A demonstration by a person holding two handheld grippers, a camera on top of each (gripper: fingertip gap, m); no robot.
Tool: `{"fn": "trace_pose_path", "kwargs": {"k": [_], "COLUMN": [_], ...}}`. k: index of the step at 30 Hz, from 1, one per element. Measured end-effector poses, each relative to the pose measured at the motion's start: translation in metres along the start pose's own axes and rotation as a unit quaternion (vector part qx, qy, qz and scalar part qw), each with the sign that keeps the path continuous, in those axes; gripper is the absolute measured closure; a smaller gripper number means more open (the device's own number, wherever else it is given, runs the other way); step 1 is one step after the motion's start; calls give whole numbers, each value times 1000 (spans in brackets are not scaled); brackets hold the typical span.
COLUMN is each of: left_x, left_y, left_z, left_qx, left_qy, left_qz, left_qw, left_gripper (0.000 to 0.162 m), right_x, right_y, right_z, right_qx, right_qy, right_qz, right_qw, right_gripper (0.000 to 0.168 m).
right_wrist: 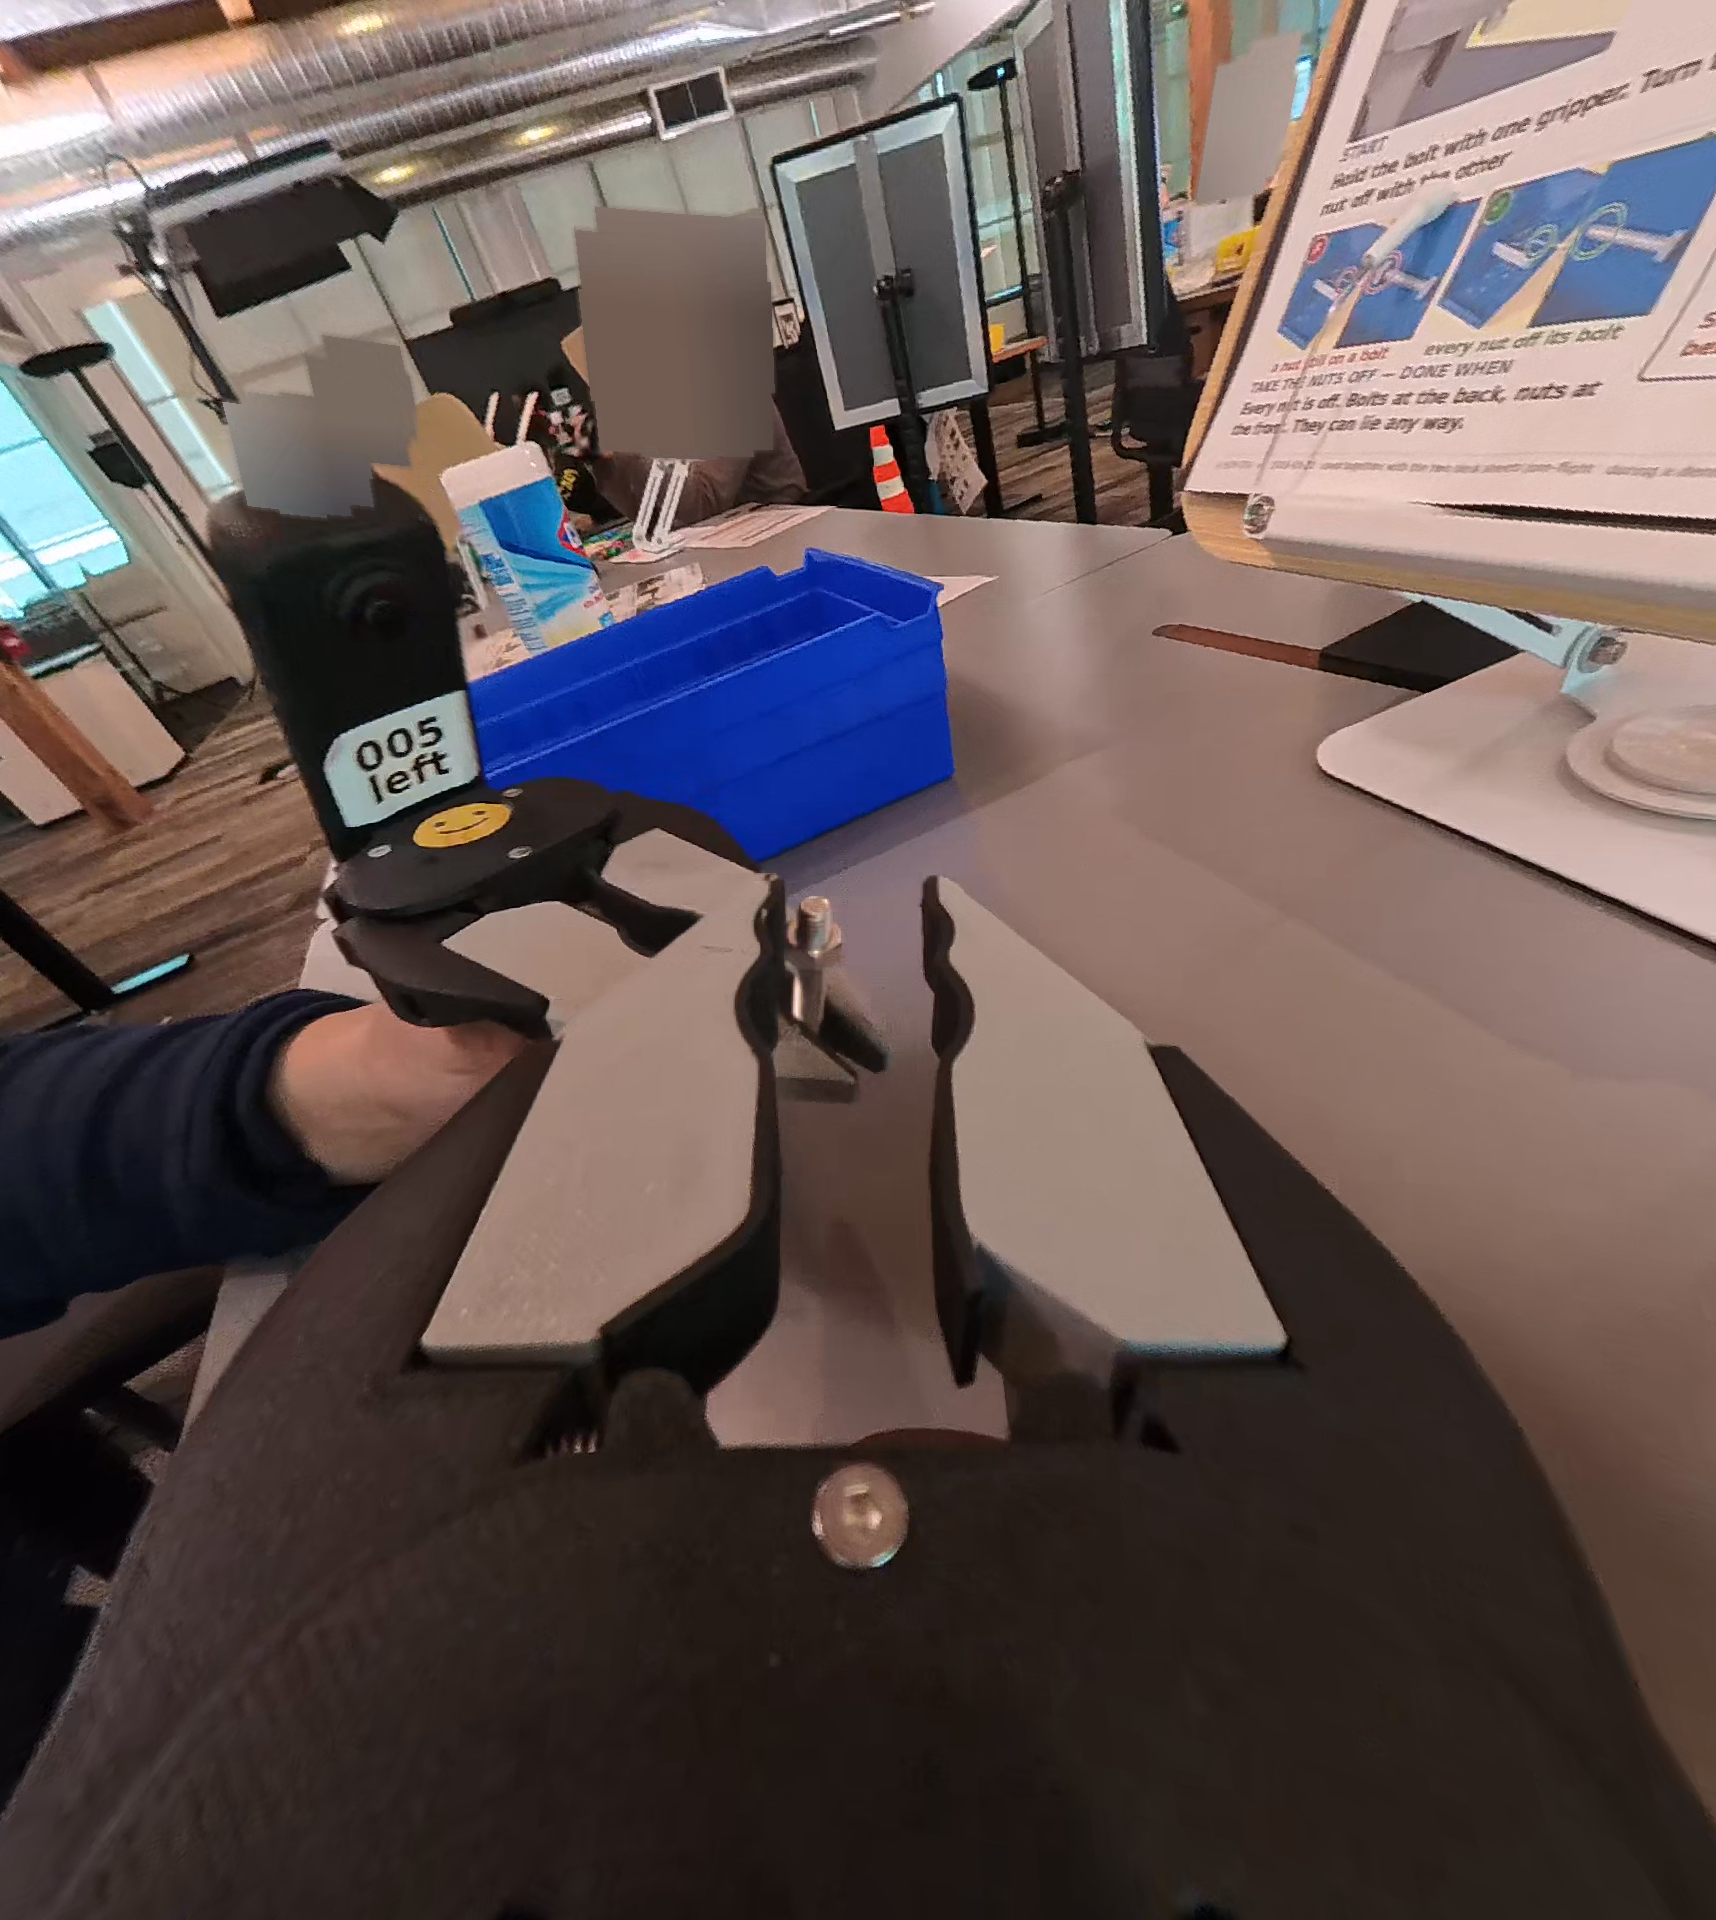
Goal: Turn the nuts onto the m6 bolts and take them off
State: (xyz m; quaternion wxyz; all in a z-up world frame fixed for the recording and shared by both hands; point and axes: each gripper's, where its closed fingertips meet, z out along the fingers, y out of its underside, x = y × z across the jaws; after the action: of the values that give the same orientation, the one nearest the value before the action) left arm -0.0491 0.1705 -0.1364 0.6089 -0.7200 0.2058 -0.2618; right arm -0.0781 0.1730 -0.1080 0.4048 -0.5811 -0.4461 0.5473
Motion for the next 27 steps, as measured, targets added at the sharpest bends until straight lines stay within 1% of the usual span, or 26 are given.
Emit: {"fn": "trace_pose_path", "kwargs": {"k": [2, 3, 4, 6, 8, 10, 13, 14, 15, 16, 18, 20, 22, 24, 27], "left_x": [-10, -14, -16, -23, -24, -13, 4, 3, 0, -6, -17, -29, -35, -26, -1], "left_y": [-4, -7, -11, -13, -10, -6, -5, -6, -9, -12, -19, -18, -13, -11, -5], "left_z": [-4, -7, -10, -15, -13, -8, -2, -2, -3, -6, -14, -19, -19, -15, -4], "left_qx": [12, 22, 33, 43, 31, 17, 10, 11, 15, 25, 49, 48, 37, 31, 14], "left_qy": [-22, -19, -12, -16, -25, -12, 1, -7, -16, -26, -30, -39, -52, -39, 0], "left_qz": [-9, -24, -41, -59, -45, -17, 15, 20, 22, 16, -17, -46, -42, -31, -11], "left_qw": [1000, 999, 999, 997, 998, 1000, 1000, 1000, 1000, 999, 998, 997, 997, 998, 1000], "left_gripper": [159, 159, 159, 159, 159, 159, 159, 159, 159, 159, 159, 159, 159, 159, 159], "right_x": [5, 10, 15, 12, 2, -6, -5, -2, -1, 0, 7, 7, -1, -7, -10], "right_y": [-2, -3, -4, -7, -9, -7, 0, 0, -1, -2, -4, -8, -11, -9, -4], "right_z": [-3, -5, -7, -9, -7, -3, 1, 1, -1, -2, -6, -8, -7, -4, 0], "right_qx": [6, 10, 14, 21, 26, 17, -1, -1, 3, 8, 14, 23, 29, 22, 13], "right_qy": [3, 11, 22, 7, -16, -24, -10, -3, -5, -9, 0, -5, -19, -22, -22], "right_qz": [18, 29, 34, 35, 33, 18, 3, 7, 16, 28, 42, 39, 30, 15, 3], "right_qw": [1000, 999, 999, 999, 999, 999, 1000, 1000, 1000, 1000, 999, 999, 999, 999, 1000], "right_gripper": [144, 145, 150, 148, 146, 144, 145, 140, 139, 139, 149, 148, 146, 143, 142]}}
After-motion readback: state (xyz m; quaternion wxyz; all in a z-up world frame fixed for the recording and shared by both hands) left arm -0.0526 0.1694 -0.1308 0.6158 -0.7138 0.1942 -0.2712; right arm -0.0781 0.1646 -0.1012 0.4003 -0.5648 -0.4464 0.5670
